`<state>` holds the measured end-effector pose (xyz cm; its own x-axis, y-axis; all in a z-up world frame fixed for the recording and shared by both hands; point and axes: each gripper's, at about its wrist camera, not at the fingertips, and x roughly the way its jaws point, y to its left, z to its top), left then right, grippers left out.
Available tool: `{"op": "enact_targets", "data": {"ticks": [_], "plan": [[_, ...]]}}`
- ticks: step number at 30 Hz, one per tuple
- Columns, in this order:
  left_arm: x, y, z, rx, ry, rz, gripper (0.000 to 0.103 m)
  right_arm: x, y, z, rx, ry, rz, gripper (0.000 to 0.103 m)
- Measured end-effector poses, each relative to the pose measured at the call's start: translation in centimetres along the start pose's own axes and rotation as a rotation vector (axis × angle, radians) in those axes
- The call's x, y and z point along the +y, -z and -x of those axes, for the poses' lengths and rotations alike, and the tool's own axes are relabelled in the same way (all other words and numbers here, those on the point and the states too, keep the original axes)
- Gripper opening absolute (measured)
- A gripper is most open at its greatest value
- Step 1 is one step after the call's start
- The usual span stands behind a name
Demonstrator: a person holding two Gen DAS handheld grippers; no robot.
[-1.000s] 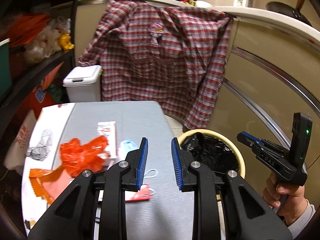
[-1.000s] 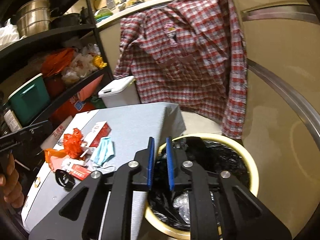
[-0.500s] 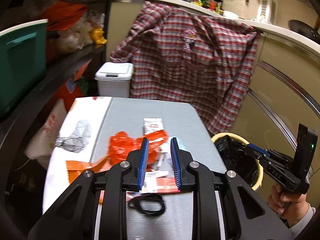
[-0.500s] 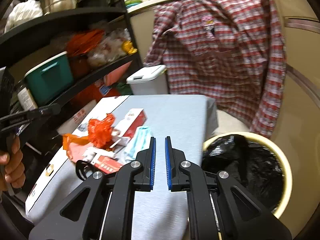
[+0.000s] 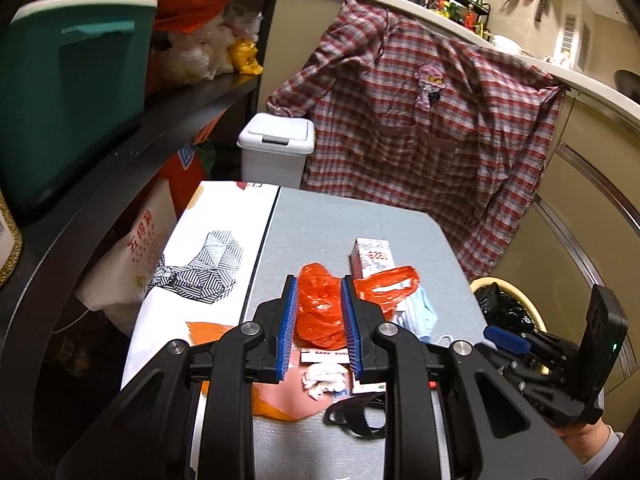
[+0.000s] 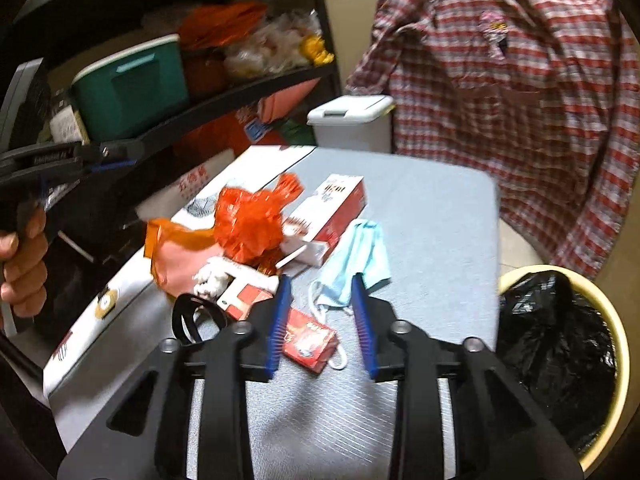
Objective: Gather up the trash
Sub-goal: 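Move both open tools back toward the orange bag and red box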
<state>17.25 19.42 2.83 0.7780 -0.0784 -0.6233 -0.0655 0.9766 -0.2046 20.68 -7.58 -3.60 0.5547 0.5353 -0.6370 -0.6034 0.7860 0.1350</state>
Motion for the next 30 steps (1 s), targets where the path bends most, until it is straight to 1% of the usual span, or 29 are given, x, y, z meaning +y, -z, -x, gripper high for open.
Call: {"op": "enact_targets", "data": {"ticks": [3, 6, 11, 12, 13, 15, 17, 19, 23, 24, 30], "plan": [[0.6, 0.1, -1.1, 0.020, -0.003, 0.010, 0.022, 0.9, 0.3, -1.5, 0.042, -0.018, 0.041, 0.048], [1.1, 0.2, -2.2, 0.044, -0.001, 0.025, 0.022, 1.7, 0.6, -2.7, 0.073, -0.027, 0.090, 0.056], [1.8, 0.7, -4.5, 0.095, 0.018, 0.060, 0.023, 2.3, 1.1, -4.2, 0.118, -0.044, 0.140, 0.063], [1.8, 0.9, -5.0, 0.107, 0.025, 0.065, 0.026, 2.3, 1.2, -4.4, 0.127, -0.046, 0.147, 0.063], [1.9, 1.0, -5.5, 0.118, 0.030, 0.070, 0.032, 2.3, 1.3, -4.7, 0.138, -0.046, 0.156, 0.063], [2.0, 1.1, -6.4, 0.129, 0.026, 0.075, 0.040, 2.2, 1.5, -4.9, 0.149, -0.049, 0.165, 0.063], [2.3, 1.3, -7.2, 0.143, 0.035, 0.081, 0.042, 2.2, 1.7, -5.1, 0.157, -0.051, 0.176, 0.064], [2.5, 1.3, -7.9, 0.155, 0.044, 0.095, 0.048, 2.1, 1.7, -5.2, 0.162, -0.054, 0.182, 0.064], [2.5, 1.7, -9.5, 0.181, 0.053, 0.107, 0.053, 2.0, 1.9, -5.1, 0.164, -0.061, 0.194, 0.065], [2.6, 1.7, -9.8, 0.186, 0.054, 0.108, 0.056, 2.0, 1.9, -5.1, 0.164, -0.063, 0.196, 0.065], [2.6, 2.0, -11.6, 0.223, 0.065, 0.128, 0.057, 1.8, 2.2, -5.9, 0.189, -0.061, 0.196, 0.065]]}}
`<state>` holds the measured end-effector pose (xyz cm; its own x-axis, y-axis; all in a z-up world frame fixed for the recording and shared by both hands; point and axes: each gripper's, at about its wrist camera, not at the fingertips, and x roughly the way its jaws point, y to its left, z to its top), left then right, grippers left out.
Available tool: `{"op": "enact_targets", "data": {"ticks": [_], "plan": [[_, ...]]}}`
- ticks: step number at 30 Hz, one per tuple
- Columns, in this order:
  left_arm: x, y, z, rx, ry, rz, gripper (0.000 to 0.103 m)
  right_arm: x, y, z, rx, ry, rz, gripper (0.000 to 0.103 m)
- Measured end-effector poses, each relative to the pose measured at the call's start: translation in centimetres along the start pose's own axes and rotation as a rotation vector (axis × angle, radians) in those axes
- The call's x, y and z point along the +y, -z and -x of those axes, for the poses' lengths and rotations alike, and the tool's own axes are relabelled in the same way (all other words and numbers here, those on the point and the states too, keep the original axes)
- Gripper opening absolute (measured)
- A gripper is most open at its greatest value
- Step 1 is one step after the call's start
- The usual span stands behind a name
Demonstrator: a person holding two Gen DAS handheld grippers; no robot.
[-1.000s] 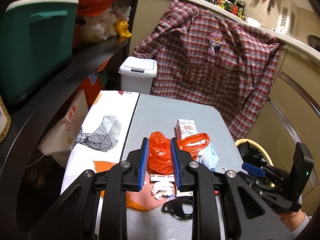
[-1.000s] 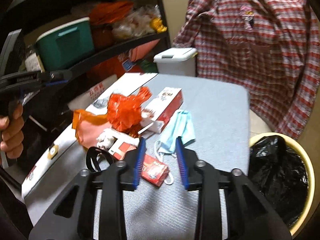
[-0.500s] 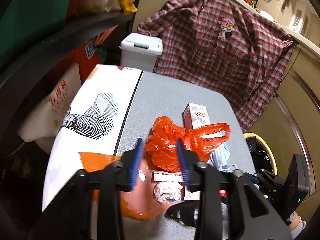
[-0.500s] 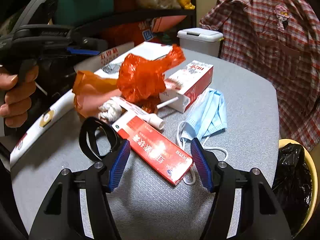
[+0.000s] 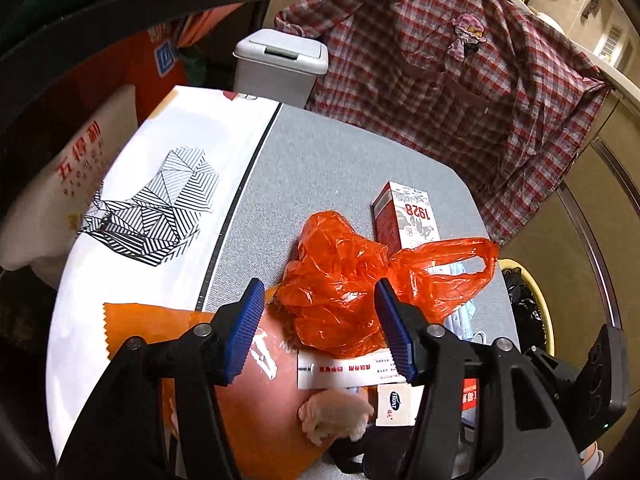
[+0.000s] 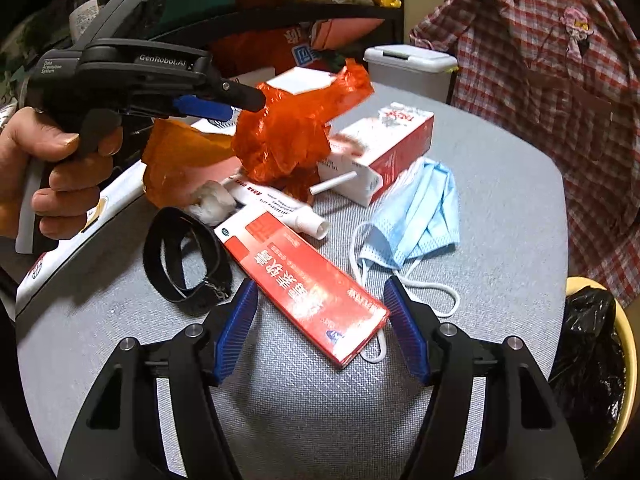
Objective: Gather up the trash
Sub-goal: 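Move both open tools back toward the orange bag and red box, then grasp the orange plastic bag with the left gripper while the right gripper grasps the red box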
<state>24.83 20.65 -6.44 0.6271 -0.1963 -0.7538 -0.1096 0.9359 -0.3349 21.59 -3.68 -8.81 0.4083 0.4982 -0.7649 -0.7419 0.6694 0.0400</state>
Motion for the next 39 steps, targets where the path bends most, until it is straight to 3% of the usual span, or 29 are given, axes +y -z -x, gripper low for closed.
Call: {"op": "enact_targets", "data": {"ticks": [10, 17, 19, 24, 39], "plan": [[-0.8, 0.1, -1.3, 0.030, 0.031, 0.002, 0.055, 0.4, 0.0, -0.1, 0.005, 0.001, 0.023, 0.059], [-1.7, -0.1, -0.9, 0.028, 0.015, -0.038, 0.039, 0.4, 0.1, 1.2, -0.015, -0.001, 0.036, 0.045], [-2.2, -0.1, -0.4, 0.013, 0.003, -0.058, 0.032, 0.4, 0.2, 1.6, -0.023, 0.000, 0.038, 0.043], [-2.6, -0.5, 1.3, -0.027, -0.011, -0.080, 0.028, 0.1, 0.2, 3.0, -0.048, 0.010, 0.025, 0.039], [-3.6, -0.6, 7.2, -0.156, -0.052, -0.084, 0.028, 0.4, 0.1, 6.7, -0.138, 0.040, -0.006, 0.038]]}}
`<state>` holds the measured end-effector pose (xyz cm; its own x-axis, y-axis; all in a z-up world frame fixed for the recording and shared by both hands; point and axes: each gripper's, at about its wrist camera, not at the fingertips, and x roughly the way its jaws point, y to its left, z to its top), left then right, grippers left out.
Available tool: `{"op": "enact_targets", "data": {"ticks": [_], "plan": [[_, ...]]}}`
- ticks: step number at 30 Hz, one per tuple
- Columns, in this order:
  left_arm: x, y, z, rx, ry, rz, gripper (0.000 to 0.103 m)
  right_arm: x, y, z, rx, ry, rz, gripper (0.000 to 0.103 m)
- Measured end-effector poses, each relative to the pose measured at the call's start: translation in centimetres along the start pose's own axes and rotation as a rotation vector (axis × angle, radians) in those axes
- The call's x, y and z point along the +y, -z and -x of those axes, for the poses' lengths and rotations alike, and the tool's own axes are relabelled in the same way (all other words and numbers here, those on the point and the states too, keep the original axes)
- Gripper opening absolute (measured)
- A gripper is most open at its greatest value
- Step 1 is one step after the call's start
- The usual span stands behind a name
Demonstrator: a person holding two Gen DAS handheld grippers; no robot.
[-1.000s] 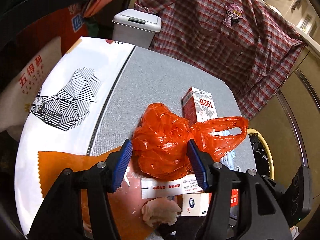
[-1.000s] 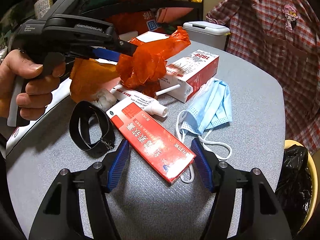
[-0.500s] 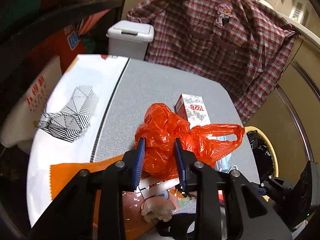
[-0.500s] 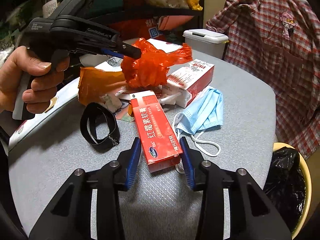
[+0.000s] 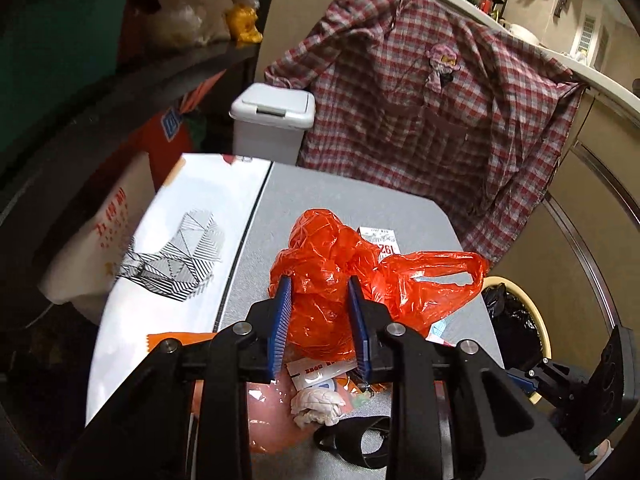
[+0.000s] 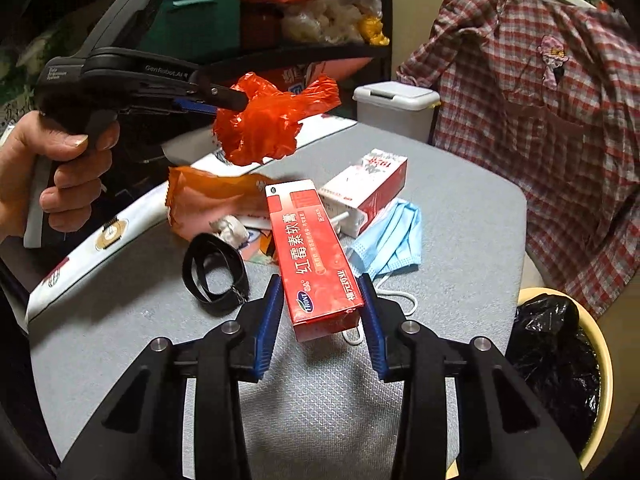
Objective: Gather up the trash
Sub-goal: 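Grasp the orange plastic bag with the left gripper while the right gripper grasps the red box, then carry the orange bag and red box over the bin and open both grippers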
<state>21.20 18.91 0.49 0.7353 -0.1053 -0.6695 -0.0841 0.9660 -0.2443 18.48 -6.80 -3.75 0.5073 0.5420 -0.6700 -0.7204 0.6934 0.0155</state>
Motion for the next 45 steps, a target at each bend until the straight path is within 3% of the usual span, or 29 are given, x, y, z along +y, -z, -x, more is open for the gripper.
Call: {"op": "enact_targets", "data": {"ticks": [21, 45], "plan": [[-3.5, 0.4, 6.5, -0.133, -0.008, 0.016, 0.028, -2.4, 0.5, 7.6, -0.167, 0.107, -0.173, 0.038], [-9.2, 0.6, 6.4, -0.149, 0.053, -0.028, 0.028, -9.0, 3.8, 13.4, -0.260, 0.291, -0.372, 0.038]]}}
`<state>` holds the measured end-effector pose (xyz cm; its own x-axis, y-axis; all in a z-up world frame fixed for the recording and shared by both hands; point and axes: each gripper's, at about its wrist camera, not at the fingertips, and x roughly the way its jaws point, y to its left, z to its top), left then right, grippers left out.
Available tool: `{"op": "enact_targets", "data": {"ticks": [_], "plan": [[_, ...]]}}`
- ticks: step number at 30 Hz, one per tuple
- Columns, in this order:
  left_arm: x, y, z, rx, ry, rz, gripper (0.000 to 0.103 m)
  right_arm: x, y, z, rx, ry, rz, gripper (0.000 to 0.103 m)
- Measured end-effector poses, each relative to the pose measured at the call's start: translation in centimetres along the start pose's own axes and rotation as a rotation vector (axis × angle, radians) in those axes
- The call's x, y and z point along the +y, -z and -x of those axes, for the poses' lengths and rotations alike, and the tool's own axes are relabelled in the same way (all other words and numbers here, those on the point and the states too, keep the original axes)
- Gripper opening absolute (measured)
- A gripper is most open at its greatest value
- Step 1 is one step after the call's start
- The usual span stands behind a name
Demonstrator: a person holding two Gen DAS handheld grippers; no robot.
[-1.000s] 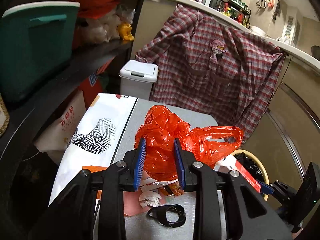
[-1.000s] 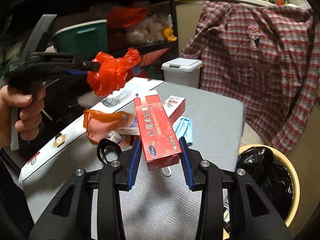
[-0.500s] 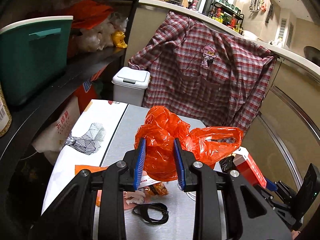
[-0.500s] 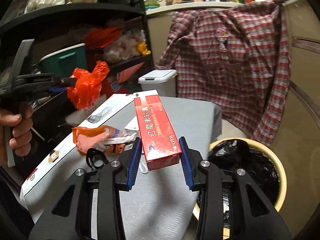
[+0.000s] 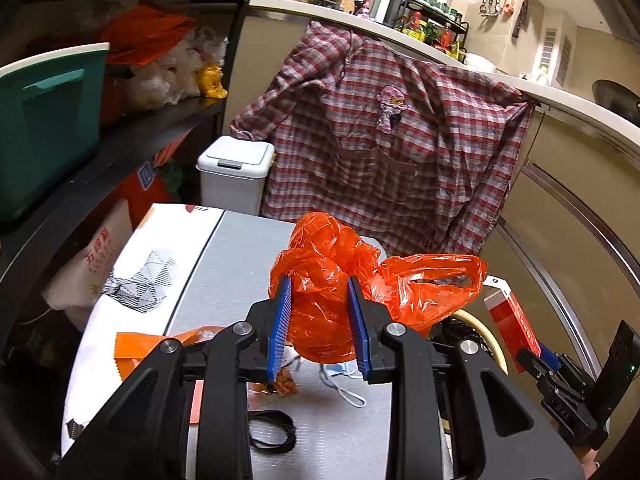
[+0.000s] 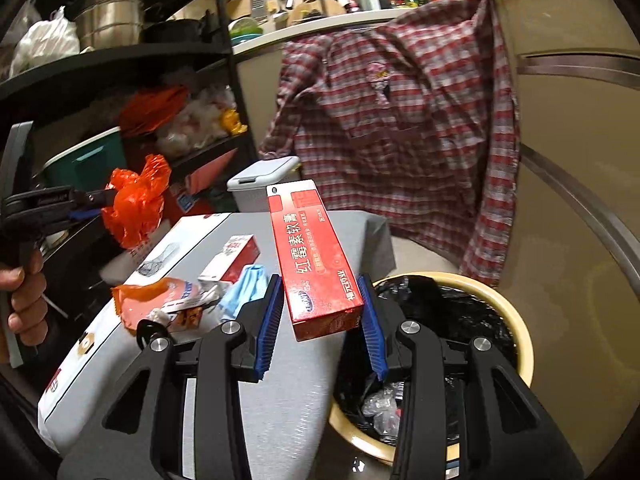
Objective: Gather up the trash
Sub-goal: 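Carry the orange bag and red box over the bin and open both grippers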
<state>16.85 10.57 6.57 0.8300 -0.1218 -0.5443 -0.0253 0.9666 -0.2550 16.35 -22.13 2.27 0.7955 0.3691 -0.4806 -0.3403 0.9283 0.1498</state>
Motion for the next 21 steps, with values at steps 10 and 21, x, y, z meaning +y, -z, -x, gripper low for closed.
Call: {"op": "enact_targets", "data": {"ticks": [10, 21], "plan": [[-3.0, 0.3, -1.4, 0.016, 0.034, -0.026, 0.028, -3.0, -0.5, 1.2, -0.029, 0.066, -0.048, 0.038], [-6.2, 1.1, -3.1, 0.043, 0.059, -0.063, 0.028, -6.6, -0.9, 2.3, -0.044, 0.149, -0.093, 0.038]]}}
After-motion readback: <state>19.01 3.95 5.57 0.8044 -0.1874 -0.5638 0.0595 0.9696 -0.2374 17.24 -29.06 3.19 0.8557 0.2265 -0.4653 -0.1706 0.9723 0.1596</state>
